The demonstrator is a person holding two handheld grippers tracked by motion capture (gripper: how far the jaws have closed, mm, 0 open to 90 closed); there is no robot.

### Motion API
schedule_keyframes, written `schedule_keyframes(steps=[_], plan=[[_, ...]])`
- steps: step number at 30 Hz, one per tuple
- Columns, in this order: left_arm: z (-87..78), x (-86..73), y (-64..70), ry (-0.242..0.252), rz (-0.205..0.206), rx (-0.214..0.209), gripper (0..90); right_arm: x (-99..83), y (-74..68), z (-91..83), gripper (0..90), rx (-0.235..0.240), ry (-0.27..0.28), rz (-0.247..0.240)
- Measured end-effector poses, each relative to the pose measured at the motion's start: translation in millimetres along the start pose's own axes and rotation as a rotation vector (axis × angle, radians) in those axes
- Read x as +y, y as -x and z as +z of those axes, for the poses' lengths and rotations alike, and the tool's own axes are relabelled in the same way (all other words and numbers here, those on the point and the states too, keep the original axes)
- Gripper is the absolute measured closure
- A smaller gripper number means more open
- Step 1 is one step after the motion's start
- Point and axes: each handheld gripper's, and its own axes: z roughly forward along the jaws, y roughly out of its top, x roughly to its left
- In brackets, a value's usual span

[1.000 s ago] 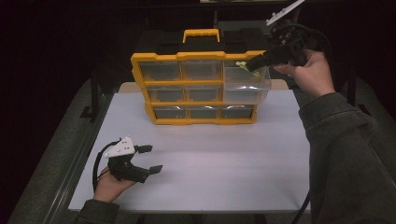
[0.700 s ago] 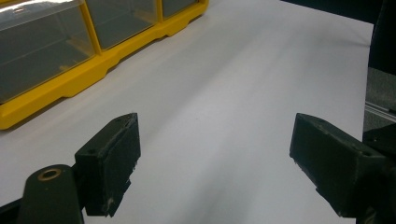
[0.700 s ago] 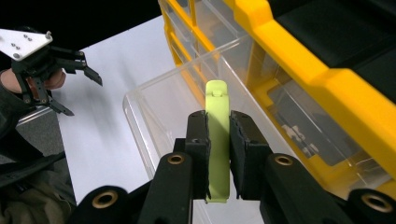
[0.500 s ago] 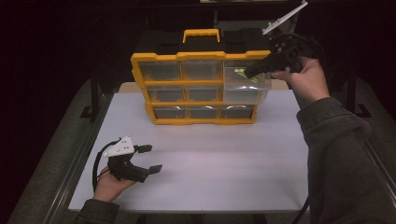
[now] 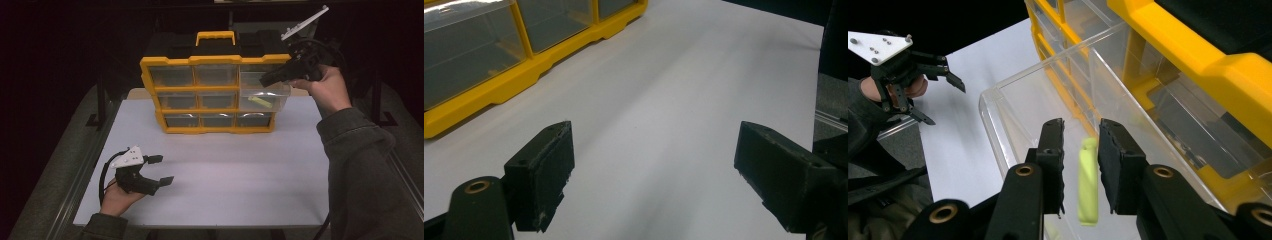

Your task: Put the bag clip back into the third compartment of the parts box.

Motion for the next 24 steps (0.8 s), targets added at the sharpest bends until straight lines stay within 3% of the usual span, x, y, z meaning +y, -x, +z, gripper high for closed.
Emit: schedule_keyframes(steps=[6,11,15,24], plan=[[-0.1,0.2,-0.6,-0.004,0.005,0.001,16.2,0.1,-2.6,-7.3,65.7,0.025,0.053,0.012],[0.6,-0.1,0.2,0.002,0.0,0.001,16.2,0.0,-8.7,-14.2,45.8,0.09,0.098,0.014],[1.2,0.0,0.2,0.005,0.008,0.001,16.2,-1.3,-17.1,-19.9,38.1,0.089,0.113,0.004],[0.5,0.1,1.8,-0.003,-0.001,0.003,16.2,-9.3,-39.2,-36.9,37.4,0.095,0.146,-0.033]])
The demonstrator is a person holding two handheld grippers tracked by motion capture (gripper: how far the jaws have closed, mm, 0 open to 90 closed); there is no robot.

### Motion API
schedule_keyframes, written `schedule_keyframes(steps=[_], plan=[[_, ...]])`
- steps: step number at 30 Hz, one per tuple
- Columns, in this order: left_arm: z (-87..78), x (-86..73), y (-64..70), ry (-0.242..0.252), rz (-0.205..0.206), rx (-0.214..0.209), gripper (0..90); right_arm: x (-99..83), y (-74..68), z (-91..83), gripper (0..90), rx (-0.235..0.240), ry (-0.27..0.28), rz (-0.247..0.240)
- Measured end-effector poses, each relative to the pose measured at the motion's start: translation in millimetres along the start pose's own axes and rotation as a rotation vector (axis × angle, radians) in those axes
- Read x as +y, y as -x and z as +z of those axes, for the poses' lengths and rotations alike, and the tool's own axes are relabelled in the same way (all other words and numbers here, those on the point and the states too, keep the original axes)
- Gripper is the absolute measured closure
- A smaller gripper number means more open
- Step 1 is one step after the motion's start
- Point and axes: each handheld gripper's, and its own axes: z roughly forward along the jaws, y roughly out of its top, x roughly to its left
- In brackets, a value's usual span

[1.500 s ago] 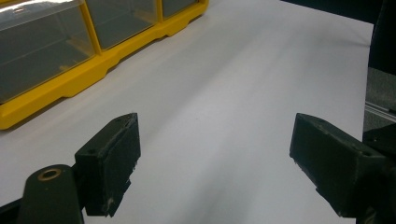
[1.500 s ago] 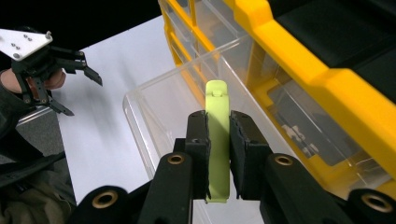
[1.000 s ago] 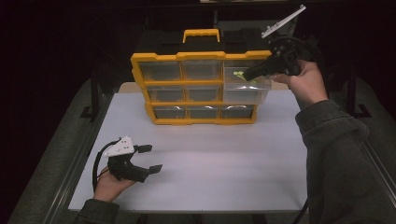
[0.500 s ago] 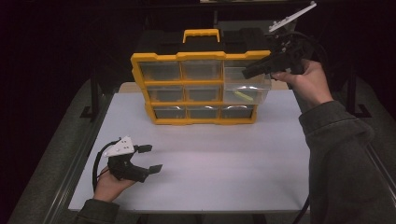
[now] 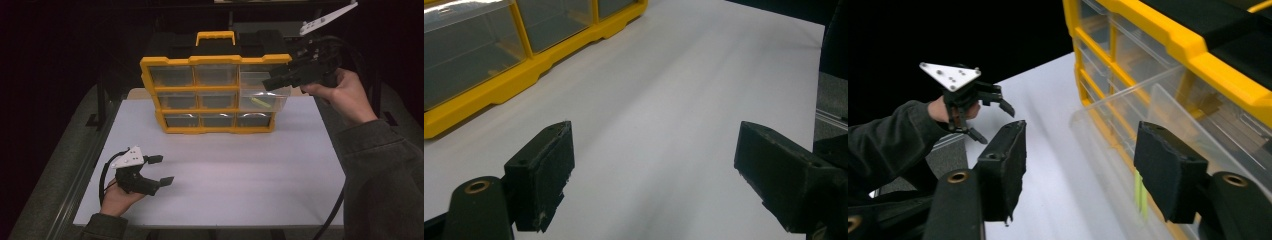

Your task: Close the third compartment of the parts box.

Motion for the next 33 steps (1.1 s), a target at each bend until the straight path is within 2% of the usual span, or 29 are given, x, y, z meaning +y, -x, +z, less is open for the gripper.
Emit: schedule_keyframes(steps=[5,13,15,18,24,33], plan=[[0.8,-0.3,0.1,0.004,0.003,-0.004,16.2,-5.6,-12.3,-5.0,43.5,0.012,0.015,-0.018],[-0.7,-0.3,-0.2,0.004,-0.011,-0.009,16.2,-13.9,-25.3,-1.5,53.5,0.01,-0.008,-0.06],[-0.6,-0.3,-0.3,0.001,-0.016,-0.015,16.1,-15.9,-27.1,0.8,55.2,0.013,-0.01,-0.064],[0.2,-0.1,-1.3,0.0,0.0,-0.012,16.1,-19.3,-29.7,4.4,58.2,0.021,-0.018,-0.062],[1.3,-0.6,-1.8,0.011,-0.009,-0.007,16.2,-25.6,-35.1,8.1,65.8,0.026,-0.028,-0.083],[0.6,-0.3,-1.0,-0.001,-0.008,-0.003,16.2,-35.6,-35.8,16.4,73.8,0.027,-0.043,-0.094]])
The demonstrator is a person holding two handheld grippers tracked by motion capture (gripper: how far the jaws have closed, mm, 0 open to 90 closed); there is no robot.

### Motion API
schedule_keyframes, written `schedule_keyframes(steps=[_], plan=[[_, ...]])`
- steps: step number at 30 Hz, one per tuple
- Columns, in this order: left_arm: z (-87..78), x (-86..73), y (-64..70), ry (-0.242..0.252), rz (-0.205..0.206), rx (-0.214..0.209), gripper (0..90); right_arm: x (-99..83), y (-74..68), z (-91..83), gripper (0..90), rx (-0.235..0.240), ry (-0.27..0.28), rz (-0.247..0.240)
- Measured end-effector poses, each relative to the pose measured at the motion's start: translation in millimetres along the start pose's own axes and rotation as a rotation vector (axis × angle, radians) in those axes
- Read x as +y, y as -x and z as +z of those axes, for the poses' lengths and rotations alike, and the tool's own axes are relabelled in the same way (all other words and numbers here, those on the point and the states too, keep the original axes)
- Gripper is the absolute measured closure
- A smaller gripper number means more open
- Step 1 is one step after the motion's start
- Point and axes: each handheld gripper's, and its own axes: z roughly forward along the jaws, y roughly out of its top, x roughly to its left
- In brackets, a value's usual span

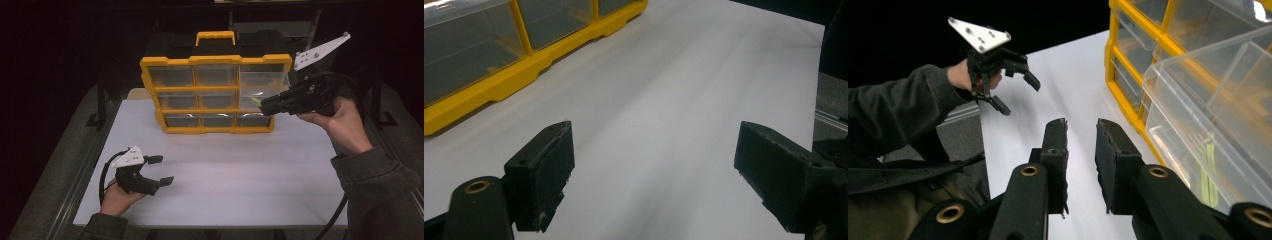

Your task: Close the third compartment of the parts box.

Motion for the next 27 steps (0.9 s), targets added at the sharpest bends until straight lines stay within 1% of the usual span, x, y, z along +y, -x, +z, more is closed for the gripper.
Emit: schedule_keyframes(steps=[2,3,8,9,10,11,16,17,23,27], plan=[[0.1,0.0,-0.1,-0.001,0.002,-0.001,16.2,-1.7,0.5,1.5,75.5,0.001,-0.006,0.009],[0.3,-0.1,-0.3,-0.001,0.003,0.0,16.2,-3.2,1.6,2.7,76.7,0.0,-0.005,0.002],[0.5,0.0,-0.3,-0.003,0.002,0.0,16.2,-7.8,4.2,7.1,80.1,-0.004,-0.021,0.015],[0.1,0.2,-0.1,-0.006,0.0,0.0,16.2,-8.4,5.5,8.2,80.5,-0.007,-0.023,0.01],[0.1,0.3,-0.8,-0.002,0.008,0.001,16.2,-8.6,5.7,9.1,81.3,-0.009,-0.027,0.017],[0.2,0.1,-1.0,-0.002,0.011,0.002,16.2,-9.0,6.8,10.3,81.8,-0.009,-0.029,0.008],[1.1,-0.7,-0.8,0.009,0.018,-0.001,16.2,-8.5,9.4,14.3,84.3,-0.029,-0.037,0.011],[0.0,-0.1,-0.6,-0.005,0.021,-0.001,16.2,-8.3,10.3,15.2,84.3,-0.035,-0.038,0.009],[-0.3,0.1,-0.3,-0.004,0.021,0.0,16.1,-4.8,16.4,19.7,86.4,-0.033,-0.052,0.019],[0.0,0.0,-0.1,-0.003,0.022,-0.001,16.1,-1.6,21.9,25.3,87.2,-0.05,-0.076,0.023]])
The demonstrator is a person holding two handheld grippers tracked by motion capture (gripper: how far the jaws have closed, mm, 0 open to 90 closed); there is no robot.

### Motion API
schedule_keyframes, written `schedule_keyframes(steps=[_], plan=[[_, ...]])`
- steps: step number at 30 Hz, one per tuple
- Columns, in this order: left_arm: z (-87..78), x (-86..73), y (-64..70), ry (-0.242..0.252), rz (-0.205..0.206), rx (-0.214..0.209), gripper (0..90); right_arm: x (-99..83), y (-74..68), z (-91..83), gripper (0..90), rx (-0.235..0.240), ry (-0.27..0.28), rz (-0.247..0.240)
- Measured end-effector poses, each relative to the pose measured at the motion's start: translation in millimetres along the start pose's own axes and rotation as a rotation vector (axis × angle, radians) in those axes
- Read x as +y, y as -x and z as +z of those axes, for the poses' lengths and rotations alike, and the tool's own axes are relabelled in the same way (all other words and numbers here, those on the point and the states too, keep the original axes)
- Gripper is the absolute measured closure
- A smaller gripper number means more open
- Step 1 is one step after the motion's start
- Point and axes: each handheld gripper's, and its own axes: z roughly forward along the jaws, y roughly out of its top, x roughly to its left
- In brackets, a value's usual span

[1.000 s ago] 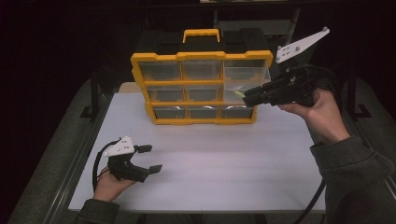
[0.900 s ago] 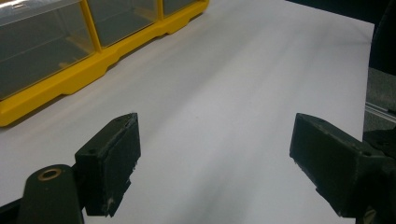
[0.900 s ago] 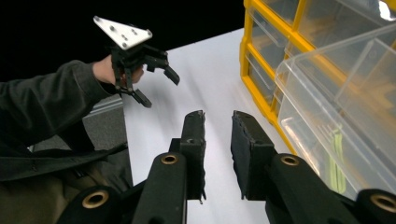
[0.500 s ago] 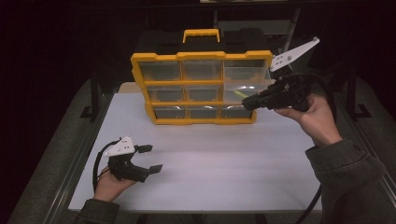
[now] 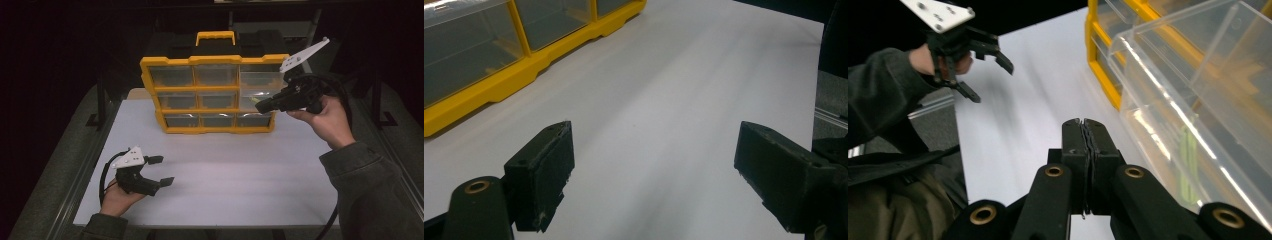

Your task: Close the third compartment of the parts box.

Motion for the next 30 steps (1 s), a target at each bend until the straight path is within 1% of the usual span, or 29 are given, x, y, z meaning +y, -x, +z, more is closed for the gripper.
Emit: schedule_keyframes(steps=[2,3,4,7,8,10,12,13,16,18,21,24,28,30], plan=[[-0.6,0.0,0.0,-0.003,-0.001,0.001,16.2,1.6,2.5,1.8,87.6,-0.01,-0.008,-0.002],[0.1,-0.5,0.0,0.01,-0.005,0.001,16.1,2.2,3.6,2.3,87.8,-0.013,-0.011,-0.001],[-0.1,-0.7,0.5,0.009,-0.012,0.002,16.1,3.1,4.2,2.6,87.9,-0.02,-0.014,0.003],[-1.0,-0.3,0.5,0.002,-0.01,0.003,16.1,4.7,8.4,3.8,88.3,-0.041,-0.016,-0.006],[-0.9,-0.4,0.5,0.002,-0.009,0.003,16.1,5.7,8.6,3.5,88.4,-0.04,-0.017,0.006],[-0.9,-0.5,0.5,0.005,-0.01,0.003,16.1,7.0,10.3,3.4,88.4,-0.047,-0.014,0.008],[-1.3,-0.6,0.6,0.009,-0.012,0.002,16.1,8.0,12.7,3.9,88.6,-0.039,-0.018,0.01],[-1.8,-0.3,0.0,0.009,-0.005,0.003,16.1,8.5,12.9,3.9,88.6,-0.038,-0.017,0.011],[-2.1,-0.5,0.3,0.01,-0.01,0.004,16.1,9.8,13.8,4.0,88.6,-0.047,-0.014,0.004],[-2.2,-0.4,0.5,0.011,-0.008,0.004,16.2,10.9,14.2,3.7,88.6,-0.042,-0.014,0.014],[-2.2,-0.3,0.5,0.009,-0.007,0.005,16.2,12.4,16.0,3.9,88.6,-0.053,-0.016,0.015],[-2.3,-0.5,0.4,0.008,-0.008,0.005,16.2,13.2,19.6,3.6,88.6,-0.054,-0.009,0.016],[-2.0,-0.8,0.1,0.01,-0.007,0.005,16.2,14.7,23.1,3.7,88.6,-0.056,-0.005,0.028],[-1.9,-1.0,0.0,0.012,-0.008,0.006,16.1,15.6,25.5,4.3,88.6,-0.057,-0.004,0.024]])
